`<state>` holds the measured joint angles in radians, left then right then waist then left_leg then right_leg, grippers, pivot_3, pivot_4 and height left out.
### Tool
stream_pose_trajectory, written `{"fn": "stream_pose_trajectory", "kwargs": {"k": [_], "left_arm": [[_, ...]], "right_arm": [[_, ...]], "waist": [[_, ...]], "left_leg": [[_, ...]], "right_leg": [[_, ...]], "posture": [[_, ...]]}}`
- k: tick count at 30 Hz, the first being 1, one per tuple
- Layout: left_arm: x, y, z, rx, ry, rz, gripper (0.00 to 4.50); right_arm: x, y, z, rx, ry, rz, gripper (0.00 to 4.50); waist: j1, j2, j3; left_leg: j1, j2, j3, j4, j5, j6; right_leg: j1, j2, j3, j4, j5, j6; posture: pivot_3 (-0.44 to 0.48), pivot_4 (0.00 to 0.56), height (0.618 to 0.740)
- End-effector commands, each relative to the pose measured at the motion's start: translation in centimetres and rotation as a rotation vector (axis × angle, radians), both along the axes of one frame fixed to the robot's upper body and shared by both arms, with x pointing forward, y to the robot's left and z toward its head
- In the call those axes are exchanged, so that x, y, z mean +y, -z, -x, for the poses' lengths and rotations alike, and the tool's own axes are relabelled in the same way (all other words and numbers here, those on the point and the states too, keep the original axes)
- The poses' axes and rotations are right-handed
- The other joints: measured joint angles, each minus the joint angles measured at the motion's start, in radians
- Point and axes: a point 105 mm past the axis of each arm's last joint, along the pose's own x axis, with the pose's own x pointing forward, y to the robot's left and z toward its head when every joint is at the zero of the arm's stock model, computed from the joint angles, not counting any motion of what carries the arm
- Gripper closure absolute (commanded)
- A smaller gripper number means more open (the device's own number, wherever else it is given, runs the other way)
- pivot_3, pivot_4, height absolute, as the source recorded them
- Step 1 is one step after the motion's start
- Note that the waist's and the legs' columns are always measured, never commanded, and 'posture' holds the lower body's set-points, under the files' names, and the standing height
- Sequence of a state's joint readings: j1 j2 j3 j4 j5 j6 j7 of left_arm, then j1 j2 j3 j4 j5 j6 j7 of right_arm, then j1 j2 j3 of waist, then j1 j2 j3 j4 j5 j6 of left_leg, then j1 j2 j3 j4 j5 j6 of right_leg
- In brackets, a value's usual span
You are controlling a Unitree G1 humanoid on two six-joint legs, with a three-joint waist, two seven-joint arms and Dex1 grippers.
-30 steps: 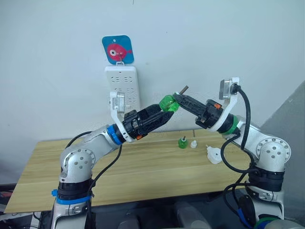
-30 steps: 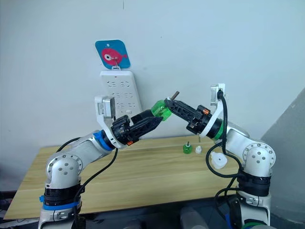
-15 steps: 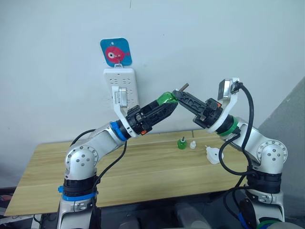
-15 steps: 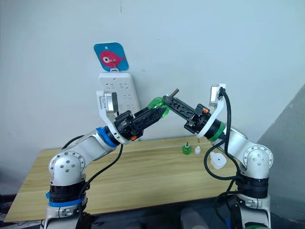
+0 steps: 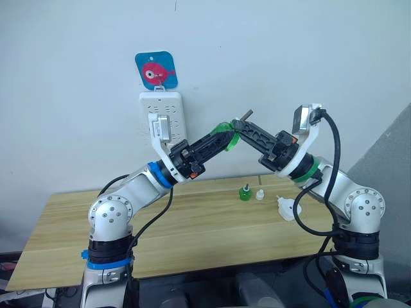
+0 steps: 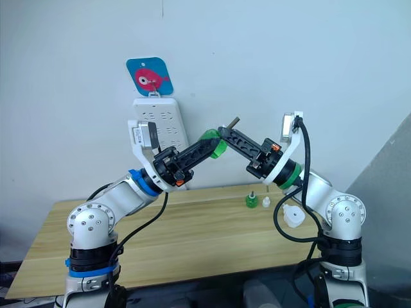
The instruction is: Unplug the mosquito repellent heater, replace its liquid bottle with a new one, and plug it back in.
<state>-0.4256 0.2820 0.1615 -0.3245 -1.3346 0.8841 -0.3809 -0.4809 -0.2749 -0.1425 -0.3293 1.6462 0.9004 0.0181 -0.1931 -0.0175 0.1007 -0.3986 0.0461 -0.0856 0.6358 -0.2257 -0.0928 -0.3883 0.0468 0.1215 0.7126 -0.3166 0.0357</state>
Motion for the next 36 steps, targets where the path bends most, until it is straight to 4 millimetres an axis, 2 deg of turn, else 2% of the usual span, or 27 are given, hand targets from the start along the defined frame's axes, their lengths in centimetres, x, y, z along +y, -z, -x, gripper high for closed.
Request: {"fn": "stream_pose_trajectory", "kwargs": {"k": [1,8,9,12,16,17,19,23,28,36], "left_arm": [[0.6,-0.8,-0.2,-0.019,-0.023,0.026,2.10],[1.0,-0.5,-0.1,-0.007,-0.021,0.018,2.10],[1.2,-0.3,-0.2,0.000,-0.035,0.004,2.10],[1.7,0.9,-0.2,-0.015,-0.055,-0.094,2.10],[2.6,3.4,0.6,-0.062,-0.063,-0.281,2.10],[2.7,4.1,1.0,-0.085,-0.047,-0.335,2.10],[2.7,5.5,1.9,-0.126,-0.011,-0.425,2.10],[2.6,7.3,2.9,-0.181,0.040,-0.518,2.10],[2.4,8.8,3.8,-0.221,0.074,-0.565,2.10],[2.1,9.9,4.6,-0.231,0.080,-0.577,2.10]], "right_arm": [[-0.2,-1.3,0.8,-0.046,-0.008,-0.047,3.33],[-1.4,-0.2,0.2,-0.023,0.056,0.007,0.80],[-2.3,0.5,-0.1,-0.016,0.102,0.055,0.43],[-5.7,3.1,-0.9,-0.006,0.261,0.276,0.38],[-10.0,7.7,-0.1,-0.021,0.363,0.759,0.38],[-10.7,8.5,0.2,-0.021,0.359,0.842,0.38],[-11.6,9.9,0.6,-0.015,0.331,0.987,0.01],[-13.8,12.8,0.3,-0.008,0.306,1.276,0.00],[-15.7,16.1,-1.1,0.025,0.264,1.520,0.00],[-17.1,18.1,-3.3,0.077,0.189,1.675,0.00]], "waist": [[0.000,0.000,0.000],[0.002,0.000,0.000],[0.003,0.000,0.000],[0.012,0.000,0.000],[0.024,0.002,0.007],[0.025,0.002,0.009],[0.023,0.001,0.021],[0.024,-0.001,0.043],[0.026,-0.004,0.066],[0.036,-0.005,0.091]], "left_leg": [[0.000,0.000,0.000,0.000,0.000,0.000],[0.000,0.000,0.000,0.000,0.000,0.000],[0.000,0.000,0.000,0.000,0.000,0.000],[0.000,0.000,0.000,-0.001,0.000,0.000],[0.001,-0.001,0.004,-0.003,0.000,0.000],[0.002,-0.001,0.005,-0.004,0.000,0.000],[0.004,-0.001,0.006,-0.006,0.000,0.000],[0.006,-0.001,0.009,-0.006,0.000,0.000],[0.003,-0.001,0.011,-0.006,0.000,0.000],[-0.001,-0.001,0.012,-0.006,-0.004,0.006]], "right_leg": [[0.000,0.000,0.000,0.000,0.000,0.000],[0.000,0.000,0.000,-0.001,0.000,0.000],[0.000,0.000,0.000,-0.001,0.000,0.000],[0.000,0.000,0.001,-0.002,0.000,0.000],[0.000,0.000,0.005,-0.003,-0.001,0.001],[0.000,0.000,0.006,-0.004,-0.001,0.000],[0.000,0.000,0.007,-0.005,-0.001,0.000],[0.001,0.001,0.010,-0.005,-0.002,-0.001],[0.000,0.001,0.014,-0.009,-0.001,0.001],[-0.001,0.000,0.017,-0.016,0.002,0.005]], "posture": [[-0.143,0.022,0.740],[-0.141,0.041,0.740],[-0.138,0.047,0.740],[-0.138,0.069,0.740],[-0.152,0.105,0.740],[-0.158,0.117,0.740],[-0.164,0.135,0.740],[-0.166,0.157,0.740],[-0.162,0.174,0.740],[-0.134,0.198,0.740]]}}
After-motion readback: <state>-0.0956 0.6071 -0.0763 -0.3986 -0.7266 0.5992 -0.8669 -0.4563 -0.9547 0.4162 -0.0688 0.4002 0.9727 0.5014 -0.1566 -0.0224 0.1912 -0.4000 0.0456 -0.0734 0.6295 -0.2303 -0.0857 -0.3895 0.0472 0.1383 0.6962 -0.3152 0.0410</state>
